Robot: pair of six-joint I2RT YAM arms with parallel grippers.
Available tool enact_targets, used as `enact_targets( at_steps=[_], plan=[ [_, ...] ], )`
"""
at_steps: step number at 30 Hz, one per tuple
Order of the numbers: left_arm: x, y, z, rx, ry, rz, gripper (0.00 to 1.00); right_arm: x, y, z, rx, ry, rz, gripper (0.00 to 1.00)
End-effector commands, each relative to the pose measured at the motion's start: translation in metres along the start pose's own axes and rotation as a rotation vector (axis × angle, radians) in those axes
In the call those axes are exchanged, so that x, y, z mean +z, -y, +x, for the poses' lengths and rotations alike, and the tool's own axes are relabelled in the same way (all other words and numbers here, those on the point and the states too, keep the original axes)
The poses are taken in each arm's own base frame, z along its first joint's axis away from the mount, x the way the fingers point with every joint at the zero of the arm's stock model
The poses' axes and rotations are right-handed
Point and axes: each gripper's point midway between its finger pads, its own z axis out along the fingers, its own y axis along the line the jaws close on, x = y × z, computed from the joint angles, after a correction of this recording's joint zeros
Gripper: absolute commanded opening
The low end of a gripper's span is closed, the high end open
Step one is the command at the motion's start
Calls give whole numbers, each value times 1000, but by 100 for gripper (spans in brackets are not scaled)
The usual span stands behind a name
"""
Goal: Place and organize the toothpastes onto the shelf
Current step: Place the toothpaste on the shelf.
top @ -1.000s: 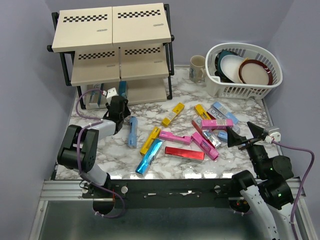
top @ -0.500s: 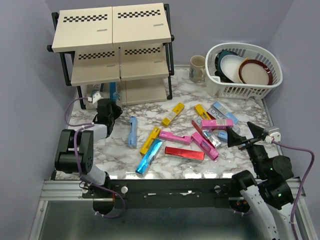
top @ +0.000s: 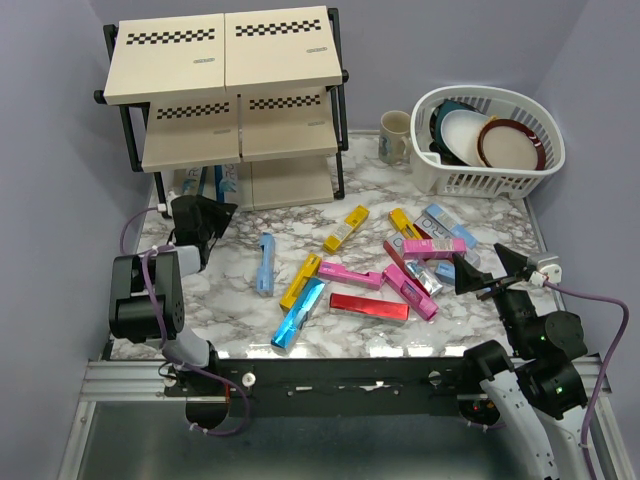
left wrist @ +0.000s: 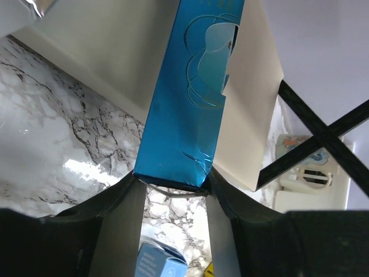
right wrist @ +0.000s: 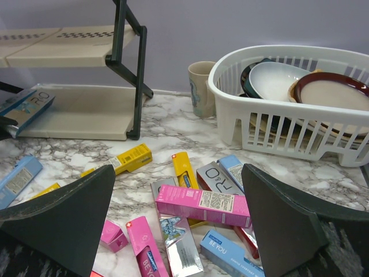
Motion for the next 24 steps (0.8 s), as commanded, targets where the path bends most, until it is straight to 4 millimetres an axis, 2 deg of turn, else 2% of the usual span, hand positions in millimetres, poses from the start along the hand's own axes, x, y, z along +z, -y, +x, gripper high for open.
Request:
enact_targets(
  at_steps=[1, 5, 14, 24],
  plan=[
    [2, 19, -21, -80, 11, 56, 51, -53, 1, -54, 33, 287, -28, 100],
    [7, 11, -28, -103, 9, 22, 51, -53, 1, -54, 33, 287, -28, 100],
    [10, -9, -30, -186, -14, -2, 61, -53, 1, -53, 34, 285, -30, 100],
    [5, -14, -34, -206, -13, 3, 74, -53, 1, -53, 33, 284, -30, 100]
  ],
)
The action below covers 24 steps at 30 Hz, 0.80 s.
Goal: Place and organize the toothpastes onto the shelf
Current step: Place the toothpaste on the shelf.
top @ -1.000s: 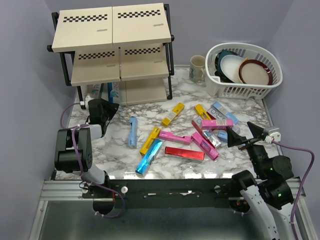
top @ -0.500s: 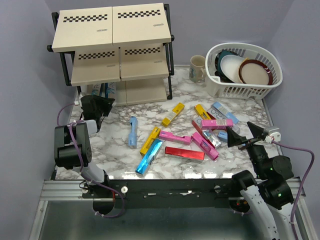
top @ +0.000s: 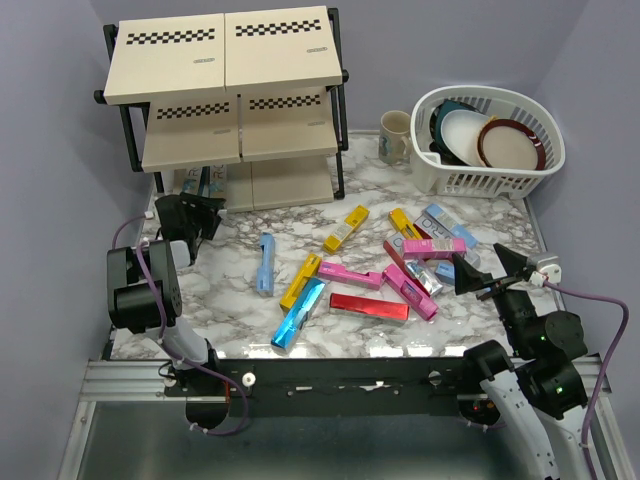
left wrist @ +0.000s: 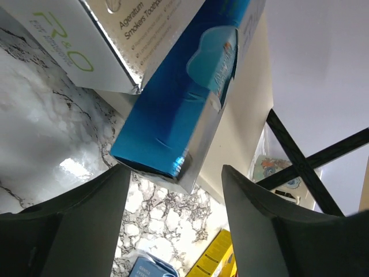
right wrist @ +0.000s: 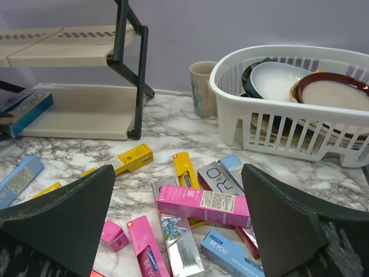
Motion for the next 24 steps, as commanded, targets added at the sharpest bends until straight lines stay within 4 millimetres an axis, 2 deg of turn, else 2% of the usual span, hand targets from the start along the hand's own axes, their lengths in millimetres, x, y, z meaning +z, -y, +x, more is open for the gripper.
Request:
enact_targets(
  at_steps=[1, 5, 9, 13, 14, 15, 17, 19, 20, 22, 23, 24],
  plan=[
    [-4, 2, -1, -11, -13, 29, 75, -53, 1, -53, 32, 285, -26, 100],
    [-9, 2, -1, -6, -13, 34, 83, -53, 1, -53, 32, 284, -25, 100],
    [-16, 4, -4, 23, 2, 38, 94, -53, 1, -53, 32, 284, -27, 100],
    [-26, 4, -6, 80, 24, 25, 96, -53, 0, -53, 34, 285, -32, 100],
    [-28, -1, -5, 89, 23, 3, 96, -53, 0, -53, 31, 285, -32, 100],
    [-33, 3, -7, 107, 35, 7, 96, -53, 0, -53, 35, 284, -33, 100],
    [-38, -5, -8, 142, 46, -35, 95, -53, 0, -54, 33, 285, -35, 100],
    [-47, -2, -9, 168, 64, -36, 93, -53, 0, -54, 31, 285, -36, 100],
    [-50, -12, -9, 191, 76, -82, 92, -54, 0, -54, 33, 287, -36, 100],
    [-61, -14, -9, 243, 100, -112, 90, -54, 0, -54, 33, 287, -36, 100],
    [-65, -22, -6, 263, 95, -154, 90, -54, 0, -54, 33, 287, -35, 100],
    [-73, -21, -16, 325, 160, -183, 90, -54, -1, -54, 35, 287, -37, 100]
  ],
)
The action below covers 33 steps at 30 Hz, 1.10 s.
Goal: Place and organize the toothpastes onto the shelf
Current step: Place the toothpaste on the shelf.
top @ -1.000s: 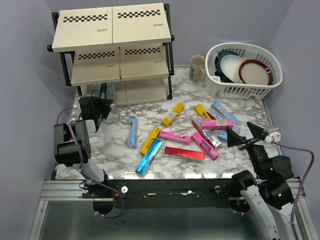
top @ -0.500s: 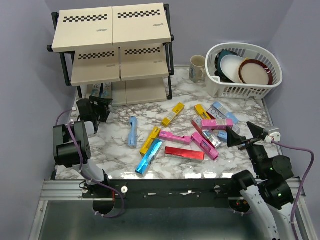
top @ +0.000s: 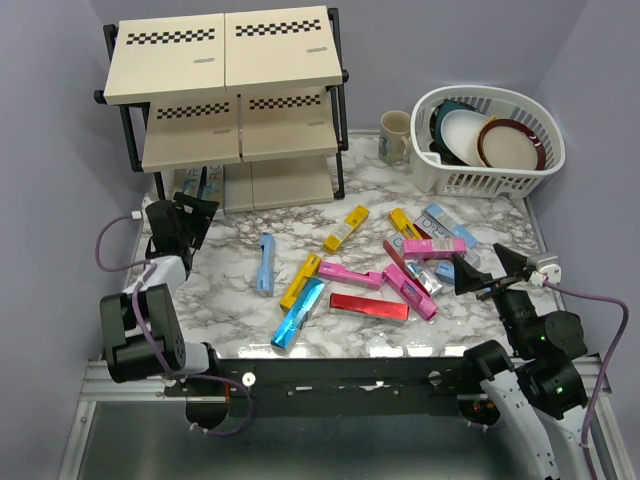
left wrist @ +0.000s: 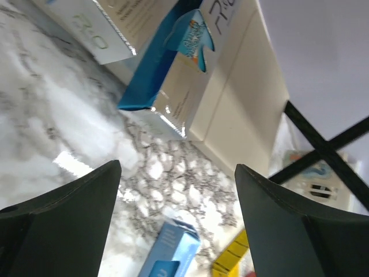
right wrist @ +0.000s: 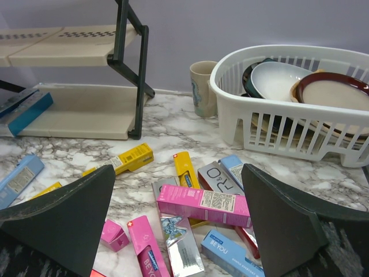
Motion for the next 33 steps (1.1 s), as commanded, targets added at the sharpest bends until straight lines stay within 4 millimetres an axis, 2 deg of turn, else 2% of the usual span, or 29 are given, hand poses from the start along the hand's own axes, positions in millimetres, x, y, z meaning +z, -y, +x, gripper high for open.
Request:
enact_targets(
  at_steps=[1, 3, 4, 5, 6, 8, 11, 18, 32, 33],
  plan=[
    [-26, -28, 3, 211, 67, -186, 90, -53, 0, -54, 34, 284, -35, 100],
    [-37, -27, -7, 289, 135, -255, 90, -54, -1, -55, 34, 289, -38, 100],
    [-39, -21, -2, 354, 138, -252, 91, -53, -1, -54, 34, 286, -38, 100],
    [-43, -24, 0, 387, 133, -284, 91, -54, -1, -54, 34, 287, -37, 100],
    [-45, -16, -4, 414, 155, -283, 91, -54, -1, -54, 34, 287, -37, 100],
    [-45, -16, -8, 470, 173, -319, 92, -53, -1, -54, 35, 285, -37, 100],
    [-33, -10, -5, 466, 149, -305, 90, -54, -1, -54, 36, 285, -40, 100],
    [5, -5, 8, 429, 95, -279, 79, -53, 0, -54, 36, 284, -36, 100],
    [47, 3, 12, 333, 100, -228, 66, -53, 1, -53, 35, 284, -27, 100],
    [52, 3, 13, 327, 97, -231, 62, -53, 2, -53, 34, 282, -23, 100]
  ],
)
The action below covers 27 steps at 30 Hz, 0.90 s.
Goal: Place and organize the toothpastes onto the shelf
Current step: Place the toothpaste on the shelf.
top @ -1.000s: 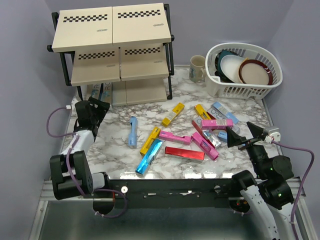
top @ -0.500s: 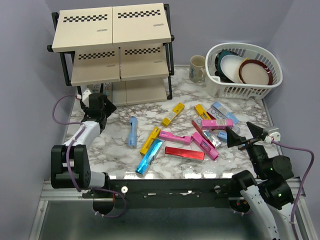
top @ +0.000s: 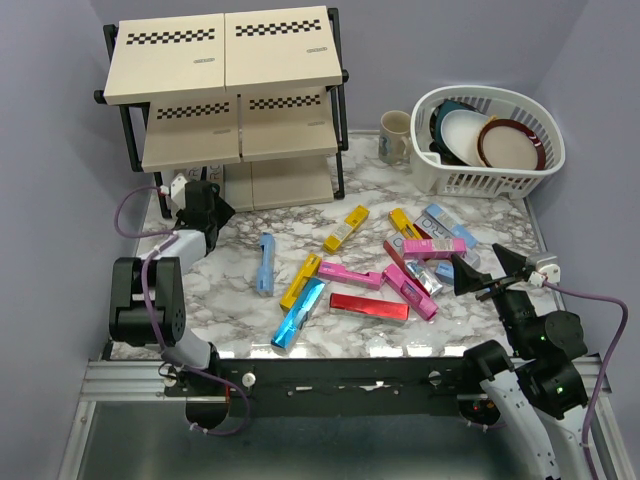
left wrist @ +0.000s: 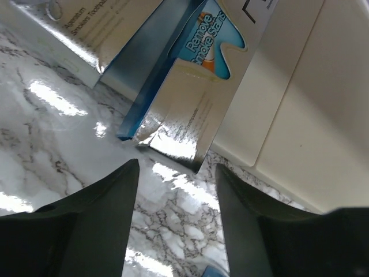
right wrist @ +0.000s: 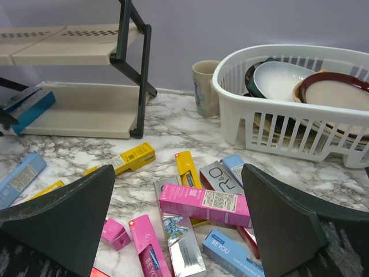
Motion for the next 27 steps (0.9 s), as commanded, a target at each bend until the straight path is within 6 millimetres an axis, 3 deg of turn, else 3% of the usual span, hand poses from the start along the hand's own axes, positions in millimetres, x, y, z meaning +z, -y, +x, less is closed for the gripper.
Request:
enact_targets(
  at_steps=[1, 19, 27],
  plan=[
    [14, 21, -12, -59, 32, 49, 61, -53, 3, -53, 31, 286, -16, 100],
    [28, 14, -29, -93, 91, -6, 58, -52, 4, -53, 30, 284, -8, 100],
    [25, 18, -38, -105, 118, 8, 58, -53, 4, -53, 31, 286, -8, 100]
  ],
)
